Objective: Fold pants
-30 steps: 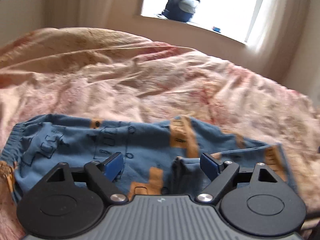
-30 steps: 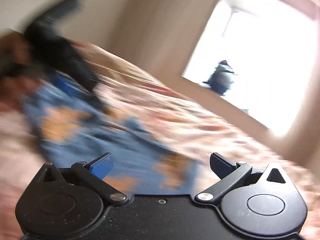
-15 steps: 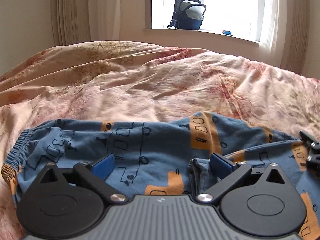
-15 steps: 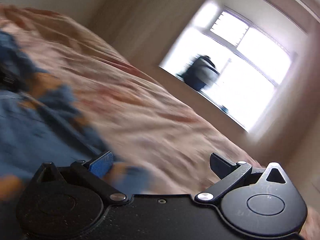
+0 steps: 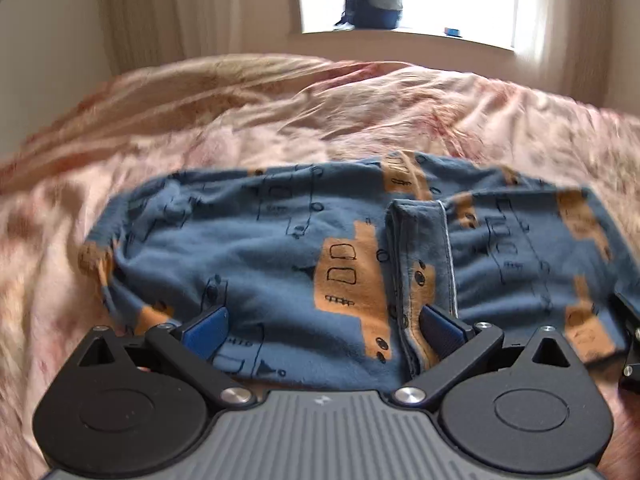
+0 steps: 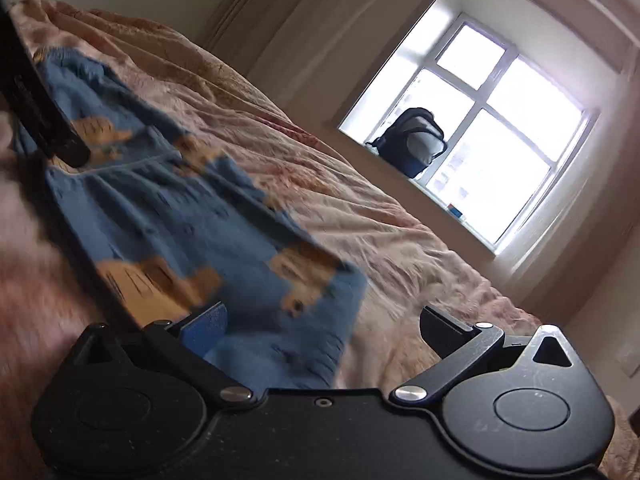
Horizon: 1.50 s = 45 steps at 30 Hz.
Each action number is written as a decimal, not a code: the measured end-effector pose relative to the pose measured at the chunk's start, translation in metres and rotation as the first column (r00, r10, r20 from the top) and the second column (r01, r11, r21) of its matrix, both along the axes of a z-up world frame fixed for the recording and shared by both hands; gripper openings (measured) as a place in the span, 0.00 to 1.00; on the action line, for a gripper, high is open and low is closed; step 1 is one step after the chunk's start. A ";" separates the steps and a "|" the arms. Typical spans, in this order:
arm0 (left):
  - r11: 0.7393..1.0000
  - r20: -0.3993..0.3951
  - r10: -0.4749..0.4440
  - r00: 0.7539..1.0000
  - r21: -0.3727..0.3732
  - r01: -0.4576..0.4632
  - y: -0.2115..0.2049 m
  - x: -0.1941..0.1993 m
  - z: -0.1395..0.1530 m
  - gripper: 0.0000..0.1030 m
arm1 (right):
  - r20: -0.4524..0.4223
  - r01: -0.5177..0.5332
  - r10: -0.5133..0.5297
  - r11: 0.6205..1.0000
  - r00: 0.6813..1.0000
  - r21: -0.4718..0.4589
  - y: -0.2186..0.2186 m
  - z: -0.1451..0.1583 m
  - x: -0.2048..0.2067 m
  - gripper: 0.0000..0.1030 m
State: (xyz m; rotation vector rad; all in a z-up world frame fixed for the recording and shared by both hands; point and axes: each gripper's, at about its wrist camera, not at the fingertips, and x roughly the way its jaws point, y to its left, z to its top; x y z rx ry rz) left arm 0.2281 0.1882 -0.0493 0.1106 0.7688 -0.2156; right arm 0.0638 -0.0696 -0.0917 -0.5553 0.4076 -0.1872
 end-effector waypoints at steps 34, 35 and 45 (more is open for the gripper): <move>0.822 -0.028 0.424 0.905 -0.408 -0.398 0.158 0.021 -0.012 1.00 | -0.399 -0.317 0.765 0.595 0.506 0.738 0.164 0.093 0.360 0.98; 0.829 -0.025 0.413 0.910 -0.404 -0.388 0.158 0.023 -0.012 1.00 | -0.405 -0.307 0.784 0.576 0.470 0.758 0.170 0.086 0.367 0.94; 0.815 -0.031 0.368 0.929 -0.471 -0.338 0.168 0.029 -0.015 1.00 | -0.428 -0.399 0.824 0.557 0.370 0.728 0.193 0.058 0.366 0.07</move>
